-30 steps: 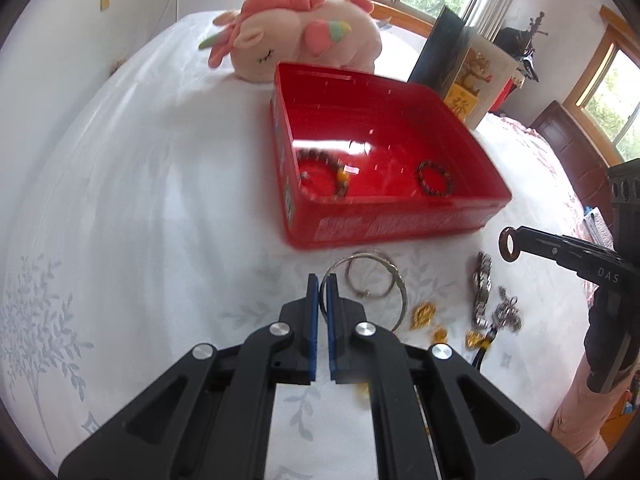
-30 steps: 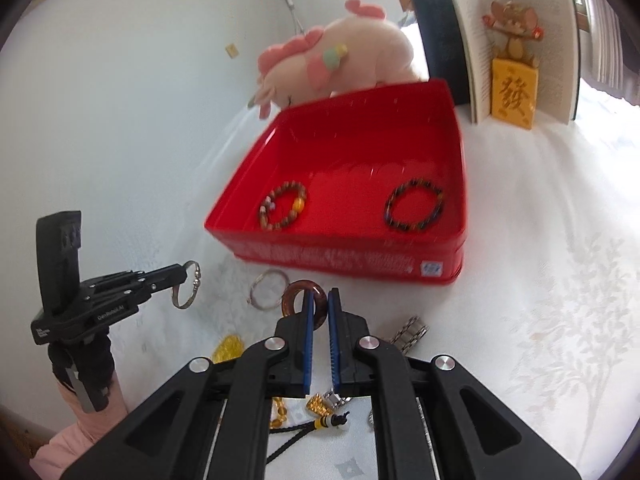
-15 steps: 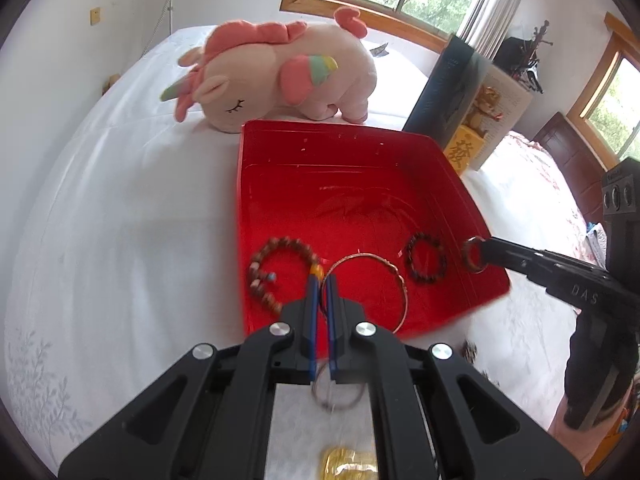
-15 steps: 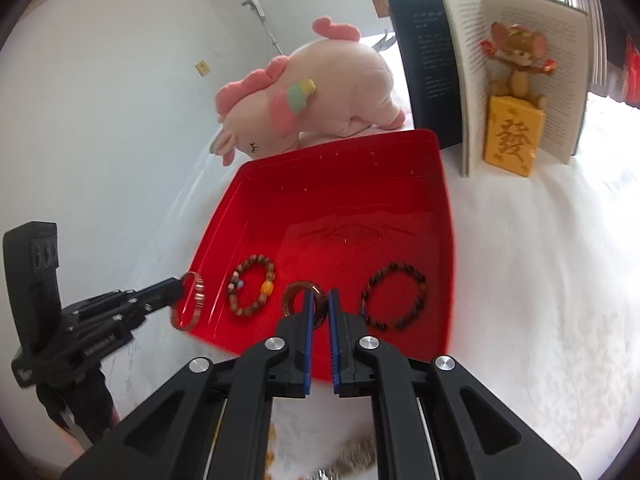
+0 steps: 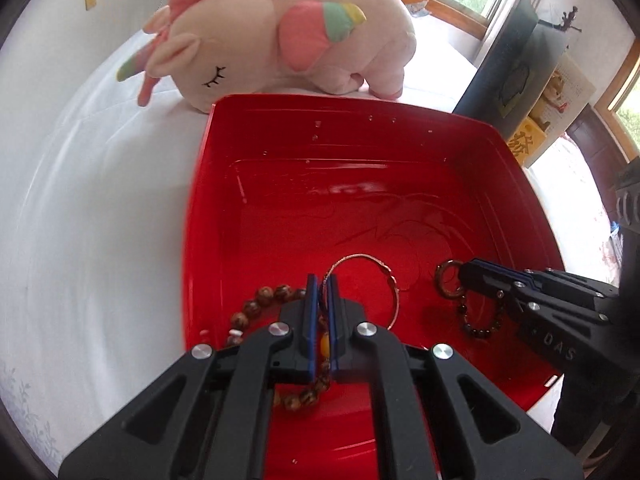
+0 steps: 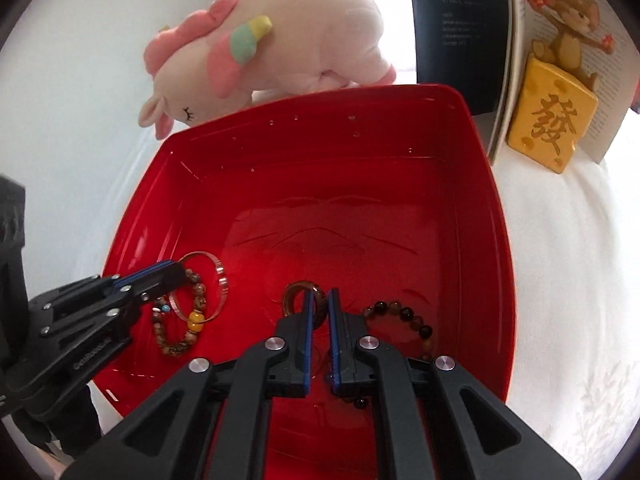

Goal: Organize jewelry
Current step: 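Carry bangle and ring into the red box and open both tools, then withdraw both tools from the box toward the remaining jewelry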

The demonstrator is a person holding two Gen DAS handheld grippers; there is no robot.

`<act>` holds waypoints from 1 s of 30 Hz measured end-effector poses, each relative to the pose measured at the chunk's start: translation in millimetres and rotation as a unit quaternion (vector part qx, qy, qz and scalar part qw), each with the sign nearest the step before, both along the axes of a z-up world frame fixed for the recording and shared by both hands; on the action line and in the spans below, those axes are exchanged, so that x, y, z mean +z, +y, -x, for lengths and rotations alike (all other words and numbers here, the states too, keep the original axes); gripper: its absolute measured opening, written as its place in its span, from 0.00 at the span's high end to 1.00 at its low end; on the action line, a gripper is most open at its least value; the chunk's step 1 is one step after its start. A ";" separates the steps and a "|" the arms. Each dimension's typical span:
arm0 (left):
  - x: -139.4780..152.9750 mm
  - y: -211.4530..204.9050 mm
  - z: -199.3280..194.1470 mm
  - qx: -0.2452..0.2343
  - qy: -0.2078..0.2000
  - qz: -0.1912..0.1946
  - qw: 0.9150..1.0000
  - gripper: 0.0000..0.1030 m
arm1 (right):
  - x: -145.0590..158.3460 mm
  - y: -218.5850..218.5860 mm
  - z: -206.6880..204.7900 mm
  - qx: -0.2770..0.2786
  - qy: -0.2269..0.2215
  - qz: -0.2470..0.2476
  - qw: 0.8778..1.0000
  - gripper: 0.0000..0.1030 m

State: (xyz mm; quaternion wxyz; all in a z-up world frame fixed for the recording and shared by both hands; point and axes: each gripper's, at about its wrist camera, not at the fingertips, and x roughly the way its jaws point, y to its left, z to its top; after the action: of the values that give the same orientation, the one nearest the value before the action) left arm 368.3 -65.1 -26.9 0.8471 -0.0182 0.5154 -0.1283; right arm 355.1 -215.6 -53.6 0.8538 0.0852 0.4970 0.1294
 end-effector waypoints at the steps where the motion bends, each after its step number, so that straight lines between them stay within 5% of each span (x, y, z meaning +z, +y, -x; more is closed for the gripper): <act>1: -1.8 -1.7 -0.7 -0.003 0.001 -0.002 1.000 0.97 | -0.6 0.6 0.2 0.000 0.001 0.000 1.000 0.93; 9: 6.5 -0.2 1.5 -0.003 -0.013 0.005 1.000 0.87 | 5.8 1.5 8.2 -0.015 -0.024 0.013 0.999 0.83; 12: 12.8 -0.3 6.4 -0.003 -0.026 0.001 1.000 0.66 | 10.5 -0.4 13.7 -0.018 -0.035 0.017 0.999 0.78; 14: 19.9 1.5 11.5 0.002 -0.047 -0.003 0.999 0.38 | 17.1 -0.5 18.2 -0.017 -0.051 0.014 0.998 0.65; 15: 23.0 1.7 13.3 0.004 -0.054 -0.004 0.999 0.37 | 21.4 0.1 21.4 -0.014 -0.060 0.012 0.998 0.61; 17: 30.8 4.4 18.1 0.005 -0.065 -0.002 0.998 0.29 | 29.8 1.4 27.3 -0.013 -0.081 0.022 0.996 0.15; 19: 39.0 9.8 22.0 0.015 -0.076 0.006 0.997 0.24 | 42.2 2.8 38.0 -0.030 -0.126 0.057 0.990 0.07; 22: 52.4 16.4 29.4 0.025 -0.098 0.014 0.995 0.13 | 55.3 0.9 47.1 -0.033 -0.151 0.069 0.986 0.04; 30: 85.9 25.5 49.9 0.051 -0.147 0.009 0.988 0.11 | 79.4 -6.6 65.1 -0.085 -0.179 0.123 0.972 0.04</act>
State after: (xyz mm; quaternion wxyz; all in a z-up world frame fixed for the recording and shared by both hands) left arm 318.4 -39.6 59.0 0.9190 -0.0327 0.3823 -0.0905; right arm 290.1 -222.2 25.8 0.9408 -0.0031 0.3389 0.0073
